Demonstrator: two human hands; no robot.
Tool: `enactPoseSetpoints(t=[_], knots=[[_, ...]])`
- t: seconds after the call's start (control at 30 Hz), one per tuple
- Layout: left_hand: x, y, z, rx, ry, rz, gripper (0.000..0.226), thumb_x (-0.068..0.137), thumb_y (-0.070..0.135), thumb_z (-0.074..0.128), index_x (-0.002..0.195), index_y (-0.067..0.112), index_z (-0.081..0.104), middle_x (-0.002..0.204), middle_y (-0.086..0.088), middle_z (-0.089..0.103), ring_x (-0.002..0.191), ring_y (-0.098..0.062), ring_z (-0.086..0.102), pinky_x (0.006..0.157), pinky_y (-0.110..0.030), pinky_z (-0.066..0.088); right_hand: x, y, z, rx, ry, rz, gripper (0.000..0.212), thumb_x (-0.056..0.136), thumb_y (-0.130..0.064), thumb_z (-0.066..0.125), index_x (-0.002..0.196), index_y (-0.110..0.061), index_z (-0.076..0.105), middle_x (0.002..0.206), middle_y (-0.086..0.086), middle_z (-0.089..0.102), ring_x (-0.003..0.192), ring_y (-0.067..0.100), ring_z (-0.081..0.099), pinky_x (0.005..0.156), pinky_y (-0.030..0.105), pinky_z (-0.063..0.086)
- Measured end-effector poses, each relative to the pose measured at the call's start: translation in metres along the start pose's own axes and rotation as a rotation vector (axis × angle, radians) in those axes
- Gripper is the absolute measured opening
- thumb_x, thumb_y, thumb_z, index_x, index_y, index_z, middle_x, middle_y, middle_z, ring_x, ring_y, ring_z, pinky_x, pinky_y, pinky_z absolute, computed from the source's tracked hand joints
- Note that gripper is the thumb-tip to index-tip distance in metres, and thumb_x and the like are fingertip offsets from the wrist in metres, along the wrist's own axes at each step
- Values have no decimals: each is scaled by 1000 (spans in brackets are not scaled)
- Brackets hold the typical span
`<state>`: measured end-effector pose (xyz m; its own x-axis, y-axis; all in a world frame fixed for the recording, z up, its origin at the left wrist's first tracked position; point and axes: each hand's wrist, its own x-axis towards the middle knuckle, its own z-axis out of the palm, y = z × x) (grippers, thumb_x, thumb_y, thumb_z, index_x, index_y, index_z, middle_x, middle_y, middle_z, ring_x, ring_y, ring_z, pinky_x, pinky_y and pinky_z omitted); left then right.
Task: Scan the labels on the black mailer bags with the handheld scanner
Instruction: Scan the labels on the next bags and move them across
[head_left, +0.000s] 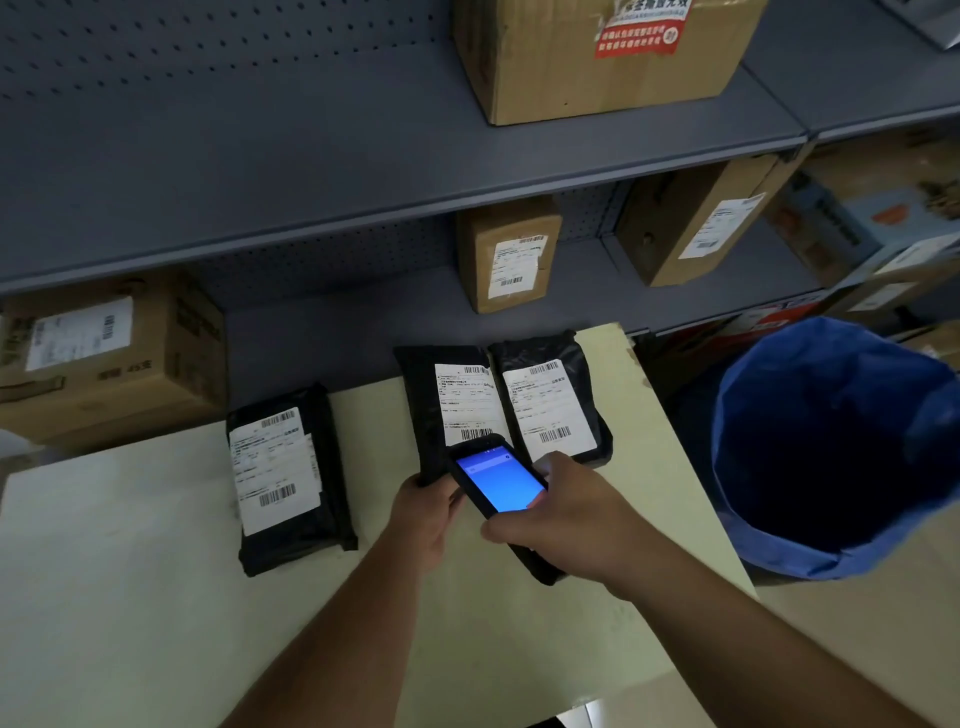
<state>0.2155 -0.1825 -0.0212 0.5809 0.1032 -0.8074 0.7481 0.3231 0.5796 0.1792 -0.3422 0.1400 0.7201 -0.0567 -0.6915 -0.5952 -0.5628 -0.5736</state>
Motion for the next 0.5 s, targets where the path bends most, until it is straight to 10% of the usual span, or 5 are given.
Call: enactPoseSetpoints(t=[0.5], knots=[[22,-9,14,128,80,40,52,99,10,66,147,25,49,130,-9,67,107,-25,71,97,-44,60,5,13,-7,34,1,33,47,72,-38,88,104,-24,57,94,-4,65,80,13,65,65,27,51]])
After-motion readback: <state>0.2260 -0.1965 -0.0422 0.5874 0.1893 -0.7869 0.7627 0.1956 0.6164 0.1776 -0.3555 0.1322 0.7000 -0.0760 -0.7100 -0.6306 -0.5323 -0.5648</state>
